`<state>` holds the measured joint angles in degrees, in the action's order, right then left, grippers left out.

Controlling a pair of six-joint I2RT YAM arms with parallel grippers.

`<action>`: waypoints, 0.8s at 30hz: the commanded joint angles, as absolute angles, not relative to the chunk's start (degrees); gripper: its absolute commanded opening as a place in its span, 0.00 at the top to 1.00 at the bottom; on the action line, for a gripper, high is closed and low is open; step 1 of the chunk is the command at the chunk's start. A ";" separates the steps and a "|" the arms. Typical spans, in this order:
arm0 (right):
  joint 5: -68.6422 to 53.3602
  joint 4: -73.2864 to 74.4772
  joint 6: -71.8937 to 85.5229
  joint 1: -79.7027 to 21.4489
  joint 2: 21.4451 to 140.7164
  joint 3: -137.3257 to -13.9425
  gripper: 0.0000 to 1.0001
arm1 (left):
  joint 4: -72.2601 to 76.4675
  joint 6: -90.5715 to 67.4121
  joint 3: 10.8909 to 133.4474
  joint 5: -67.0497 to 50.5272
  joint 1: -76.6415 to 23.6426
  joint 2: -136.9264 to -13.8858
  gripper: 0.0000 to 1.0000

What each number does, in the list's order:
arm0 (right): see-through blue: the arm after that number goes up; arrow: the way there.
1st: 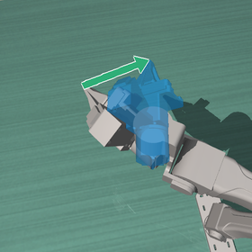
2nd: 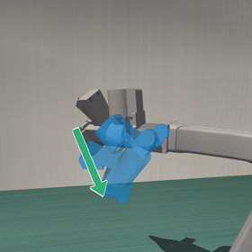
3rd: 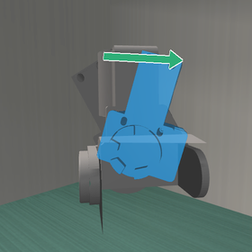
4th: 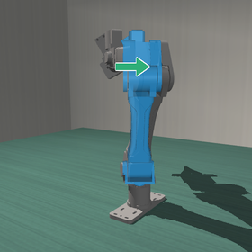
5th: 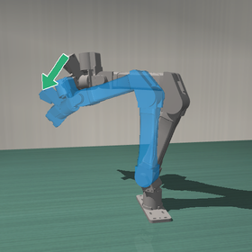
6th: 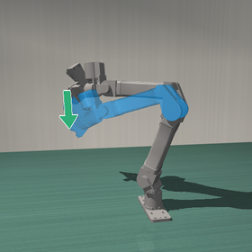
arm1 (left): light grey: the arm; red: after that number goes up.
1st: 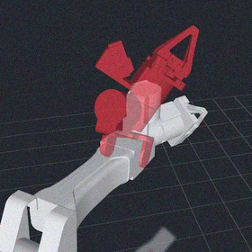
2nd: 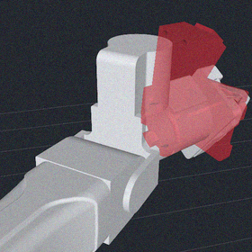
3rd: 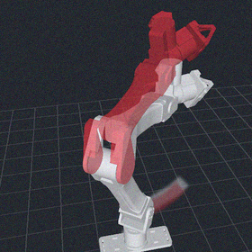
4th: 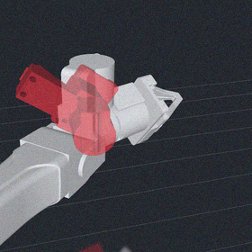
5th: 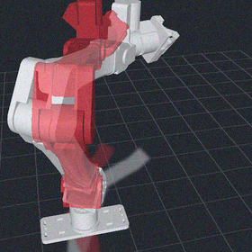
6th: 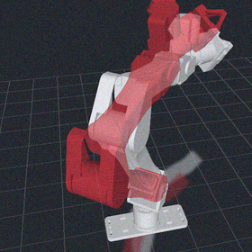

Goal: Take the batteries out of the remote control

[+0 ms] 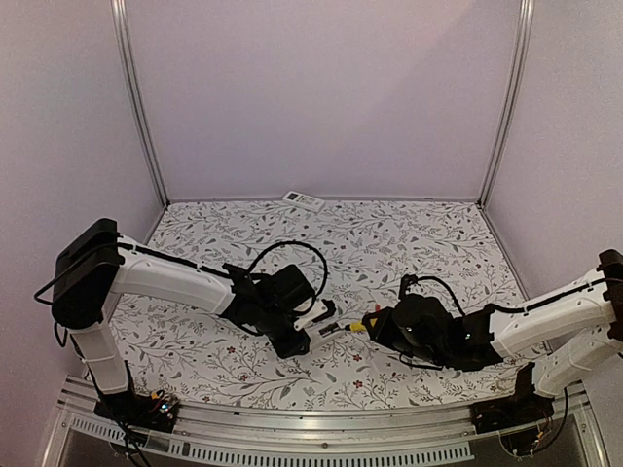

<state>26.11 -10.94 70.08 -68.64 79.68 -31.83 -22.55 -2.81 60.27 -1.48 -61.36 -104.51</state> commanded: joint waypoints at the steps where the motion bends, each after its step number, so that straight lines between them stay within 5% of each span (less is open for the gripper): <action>1: 26.16 -9.57 70.59 -68.38 85.62 -31.25 1.00 | -21.33 -2.17 60.47 -11.25 -62.52 -105.31 0.83; 10: 25.39 -0.85 71.92 -68.44 91.94 -39.73 1.00 | -20.92 -2.57 60.51 -7.93 -63.05 -104.81 0.84; 24: 26.99 -8.16 73.86 -68.48 87.91 -36.57 1.00 | -22.10 -2.91 60.87 -2.92 -63.31 -103.34 0.82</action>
